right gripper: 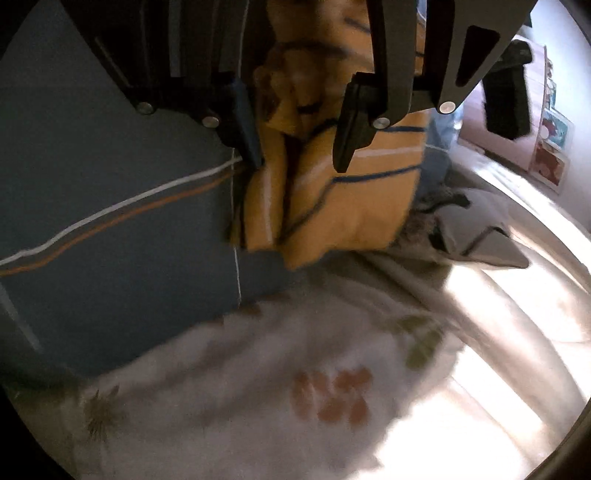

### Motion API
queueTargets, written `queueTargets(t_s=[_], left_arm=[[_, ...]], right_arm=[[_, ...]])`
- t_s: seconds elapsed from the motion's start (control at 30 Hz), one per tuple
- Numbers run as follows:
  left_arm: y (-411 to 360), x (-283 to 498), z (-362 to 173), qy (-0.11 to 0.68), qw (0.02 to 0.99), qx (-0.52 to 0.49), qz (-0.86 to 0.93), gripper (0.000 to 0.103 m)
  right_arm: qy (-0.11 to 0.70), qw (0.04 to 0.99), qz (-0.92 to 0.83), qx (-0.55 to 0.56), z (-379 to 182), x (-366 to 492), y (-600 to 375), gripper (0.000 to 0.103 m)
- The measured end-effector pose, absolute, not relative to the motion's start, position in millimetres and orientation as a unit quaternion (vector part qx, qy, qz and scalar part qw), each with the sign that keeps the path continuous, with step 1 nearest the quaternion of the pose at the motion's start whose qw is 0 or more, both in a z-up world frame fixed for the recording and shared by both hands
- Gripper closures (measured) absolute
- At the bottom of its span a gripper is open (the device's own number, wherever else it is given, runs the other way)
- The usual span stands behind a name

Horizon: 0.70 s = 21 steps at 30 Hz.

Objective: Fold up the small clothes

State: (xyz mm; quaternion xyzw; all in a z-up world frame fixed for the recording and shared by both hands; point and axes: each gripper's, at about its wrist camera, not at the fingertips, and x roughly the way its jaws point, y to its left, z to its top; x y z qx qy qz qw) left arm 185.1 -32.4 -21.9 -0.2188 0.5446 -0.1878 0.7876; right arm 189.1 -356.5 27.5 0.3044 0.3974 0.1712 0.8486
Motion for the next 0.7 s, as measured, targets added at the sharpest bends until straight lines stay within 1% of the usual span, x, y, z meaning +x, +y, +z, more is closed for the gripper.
queueTargets(t_s=[0.1,0.2,0.27,0.33,0.4,0.43,0.47,0.5,0.53,0.57,0.6,0.7], left_arm=[[-23,171,-18,0.527,0.798,-0.227,-0.182,0.053],[-16,153,-18,0.516,0.805,-0.235,-0.173,0.053],[-17,146,-14,0.505,0.813,-0.235,-0.169,0.053],[-13,133,-10,0.486,0.831,-0.221,-0.156,0.052],[-10,123,-2,0.463,0.854,-0.193,-0.134,0.051],[-5,116,1,0.453,0.864,-0.183,-0.124,0.051],[-2,111,4,0.441,0.874,-0.172,-0.112,0.051],[2,108,4,0.436,0.878,-0.168,-0.105,0.050],[7,104,4,0.431,0.881,-0.168,-0.099,0.050],[11,102,4,0.427,0.883,-0.172,-0.096,0.049],[15,100,4,0.424,0.883,-0.176,-0.094,0.050],[24,96,5,0.415,0.885,-0.193,-0.081,0.049]], right_arm=[[0.367,0.863,0.200,0.283,58,177,-343,0.058],[0.374,0.847,0.258,0.277,68,177,-321,0.058],[0.399,0.828,0.285,0.274,58,183,-301,0.058],[0.421,0.825,0.275,0.257,45,188,-289,0.058],[0.444,0.835,0.214,0.243,27,195,-291,0.059],[0.450,0.836,0.191,0.250,19,196,-298,0.062],[0.449,0.832,0.175,0.275,11,197,-309,0.062],[0.445,0.830,0.166,0.291,9,195,-316,0.065],[0.438,0.834,0.154,0.298,11,193,-319,0.065],[0.425,0.850,0.134,0.282,22,186,-318,0.063],[0.415,0.863,0.123,0.261,31,178,-315,0.059],[0.379,0.884,0.160,0.221,62,155,-293,0.059]])
